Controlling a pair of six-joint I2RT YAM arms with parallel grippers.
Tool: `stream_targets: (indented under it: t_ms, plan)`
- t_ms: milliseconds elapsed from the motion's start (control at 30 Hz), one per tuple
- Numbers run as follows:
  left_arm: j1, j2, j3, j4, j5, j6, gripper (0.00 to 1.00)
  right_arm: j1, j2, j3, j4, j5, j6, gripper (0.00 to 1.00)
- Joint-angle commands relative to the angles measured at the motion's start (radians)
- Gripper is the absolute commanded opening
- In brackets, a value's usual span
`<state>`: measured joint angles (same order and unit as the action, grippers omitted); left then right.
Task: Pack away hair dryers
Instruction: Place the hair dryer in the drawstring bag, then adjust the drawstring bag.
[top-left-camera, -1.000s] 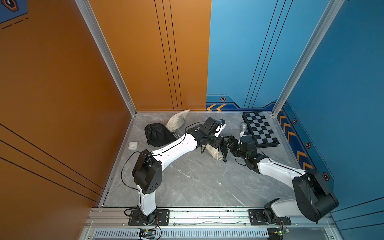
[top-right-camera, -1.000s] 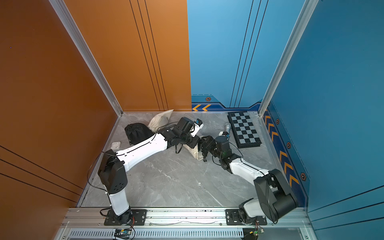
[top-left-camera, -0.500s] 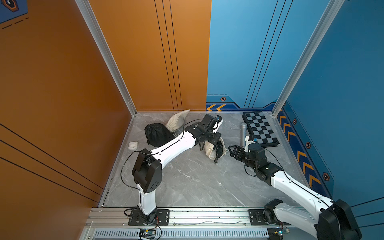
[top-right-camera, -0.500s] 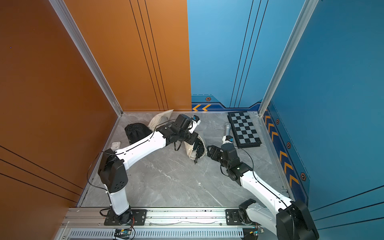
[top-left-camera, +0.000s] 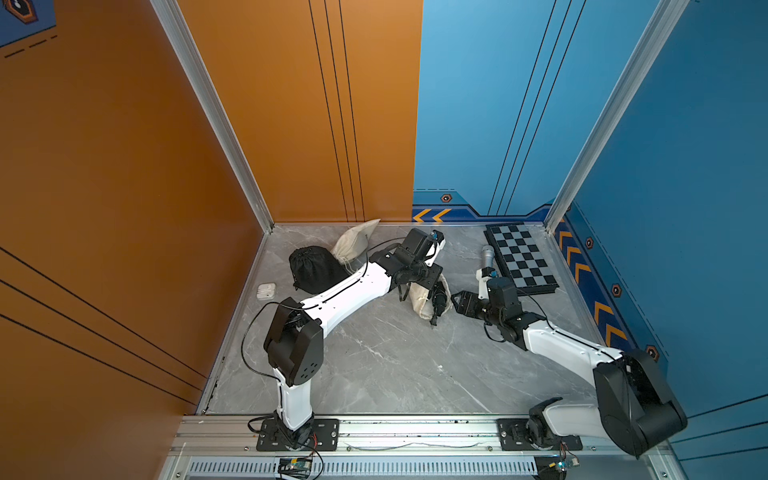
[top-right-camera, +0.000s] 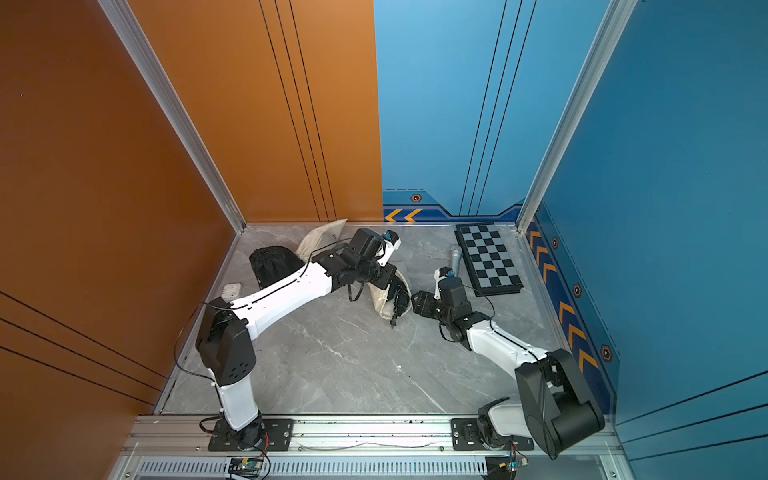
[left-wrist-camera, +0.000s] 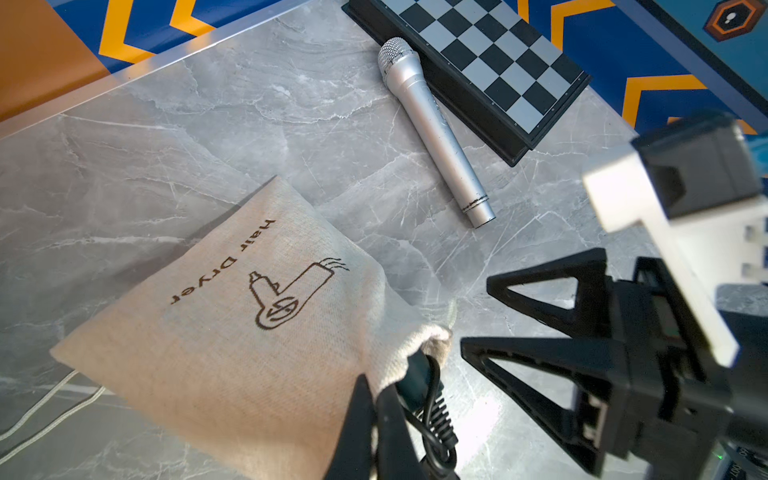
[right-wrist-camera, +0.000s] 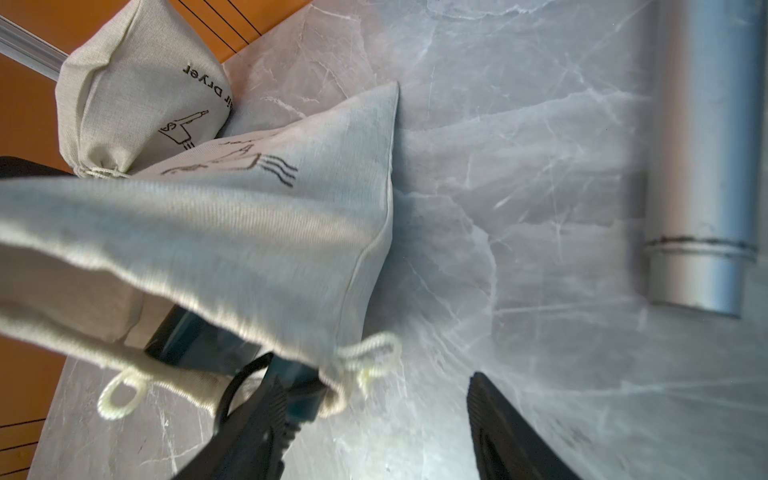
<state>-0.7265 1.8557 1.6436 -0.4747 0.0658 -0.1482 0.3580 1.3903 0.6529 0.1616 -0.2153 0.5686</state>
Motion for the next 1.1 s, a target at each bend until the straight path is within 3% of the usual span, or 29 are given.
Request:
stream_targets:
  t_ms: [0,233,500,700,1067]
  plan:
    - [0.010,-0.029,0.032,0.017,0.024,-0.008,0.00,-0.012,0.062,0.068,0.058,-0.090,-0.035,0.68]
    - [0.019,-0.034,0.025,0.014,0.024,-0.014,0.00,0.004,0.052,0.053,0.089,-0.112,-0.023,0.68]
    - [0.025,-0.036,0.027,0.015,0.027,-0.015,0.00,0.004,-0.104,-0.011,0.045,-0.051,-0.077,0.69]
    - [0.025,-0.036,0.030,0.015,0.027,-0.021,0.00,0.018,-0.056,0.002,0.052,-0.088,-0.086,0.68]
    - [0.027,-0.038,0.035,0.013,0.034,-0.024,0.00,0.058,0.062,0.043,0.074,-0.032,-0.116,0.67]
